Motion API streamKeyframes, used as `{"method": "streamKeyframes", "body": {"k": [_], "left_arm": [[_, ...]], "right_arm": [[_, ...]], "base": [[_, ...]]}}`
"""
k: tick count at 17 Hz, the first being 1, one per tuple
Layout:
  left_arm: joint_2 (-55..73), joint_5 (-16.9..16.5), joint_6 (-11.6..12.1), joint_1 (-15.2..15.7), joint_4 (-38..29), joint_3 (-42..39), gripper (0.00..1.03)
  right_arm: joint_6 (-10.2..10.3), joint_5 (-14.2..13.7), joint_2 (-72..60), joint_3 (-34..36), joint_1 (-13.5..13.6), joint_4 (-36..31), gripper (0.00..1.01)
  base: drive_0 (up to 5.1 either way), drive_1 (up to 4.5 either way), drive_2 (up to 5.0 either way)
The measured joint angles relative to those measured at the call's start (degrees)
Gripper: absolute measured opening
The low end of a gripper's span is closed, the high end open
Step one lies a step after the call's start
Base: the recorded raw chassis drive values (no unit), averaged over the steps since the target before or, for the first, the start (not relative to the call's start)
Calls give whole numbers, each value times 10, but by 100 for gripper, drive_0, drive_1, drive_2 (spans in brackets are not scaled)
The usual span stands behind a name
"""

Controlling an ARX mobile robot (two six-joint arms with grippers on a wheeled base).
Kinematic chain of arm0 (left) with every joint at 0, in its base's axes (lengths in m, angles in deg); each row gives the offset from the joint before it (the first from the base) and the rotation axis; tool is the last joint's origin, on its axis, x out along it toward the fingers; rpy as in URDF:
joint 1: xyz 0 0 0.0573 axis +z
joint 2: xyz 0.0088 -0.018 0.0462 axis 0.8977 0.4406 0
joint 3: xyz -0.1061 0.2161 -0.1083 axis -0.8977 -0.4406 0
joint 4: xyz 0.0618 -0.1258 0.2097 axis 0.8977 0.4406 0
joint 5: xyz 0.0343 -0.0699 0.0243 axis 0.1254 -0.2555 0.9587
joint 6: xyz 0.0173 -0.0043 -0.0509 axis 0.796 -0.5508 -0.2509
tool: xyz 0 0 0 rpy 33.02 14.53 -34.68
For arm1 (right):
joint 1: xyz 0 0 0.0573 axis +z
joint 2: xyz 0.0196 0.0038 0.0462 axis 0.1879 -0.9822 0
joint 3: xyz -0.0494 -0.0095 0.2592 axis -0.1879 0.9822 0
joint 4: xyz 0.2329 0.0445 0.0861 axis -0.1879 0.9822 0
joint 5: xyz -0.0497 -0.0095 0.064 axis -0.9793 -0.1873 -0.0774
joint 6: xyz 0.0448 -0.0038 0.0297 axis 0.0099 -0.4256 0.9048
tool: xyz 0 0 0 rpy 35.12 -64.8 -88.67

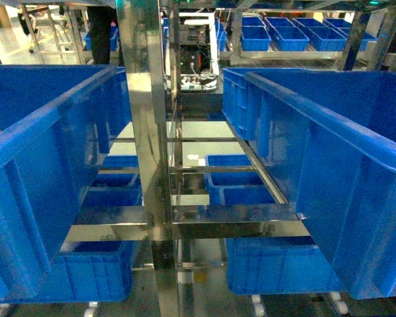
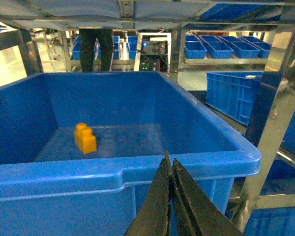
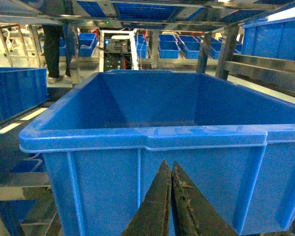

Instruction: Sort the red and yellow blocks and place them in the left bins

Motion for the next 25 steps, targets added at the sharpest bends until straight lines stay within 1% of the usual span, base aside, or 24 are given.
{"method": "streamKeyframes", "body": {"k": [4, 5, 6, 7, 8, 13, 14, 15, 17, 18, 19, 20, 22, 23, 25], "left_arm": [[-39, 0, 0, 0, 40, 0, 2], [-51, 0, 0, 0, 59, 0, 2], [-120, 1, 0, 0, 150, 0, 2], [-134, -1, 0, 0, 131, 2, 2], [-134, -1, 0, 0, 146, 0, 2], [-134, 0, -1, 0, 143, 0, 2], [-134, 0, -1, 0, 143, 0, 2], [-134, 0, -2, 0, 143, 0, 10], [-134, 0, -2, 0, 143, 0, 17], [-134, 0, -2, 0, 144, 0, 19], [-134, 0, -2, 0, 143, 0, 25], [-134, 0, -2, 0, 143, 0, 26], [-134, 0, -2, 0, 143, 0, 34], [-134, 0, -2, 0, 143, 0, 36], [-134, 0, -2, 0, 143, 0, 43]], "right_arm": [[0, 0, 39, 0, 0, 40, 2], [0, 0, 54, 0, 0, 62, 2], [0, 0, 124, 0, 0, 150, 2], [0, 1, 140, -2, 0, 134, 2], [0, 0, 139, 0, 0, 150, 2], [0, 0, 139, 0, 0, 146, 2], [0, 0, 139, 0, 0, 146, 7], [0, 0, 139, 0, 0, 146, 20], [0, 0, 139, 0, 0, 146, 25], [0, 0, 139, 0, 0, 146, 29], [0, 0, 139, 0, 0, 146, 35], [0, 0, 139, 0, 0, 146, 36], [0, 0, 139, 0, 0, 146, 42], [0, 0, 139, 0, 0, 146, 46], [0, 0, 139, 0, 0, 146, 53]], "base": [[0, 0, 0], [0, 0, 0], [0, 0, 0], [0, 0, 0], [0, 0, 0], [0, 0, 0], [0, 0, 0], [0, 0, 0], [0, 0, 0], [0, 0, 0], [0, 0, 0], [0, 0, 0], [0, 0, 0], [0, 0, 0], [0, 0, 0]]}}
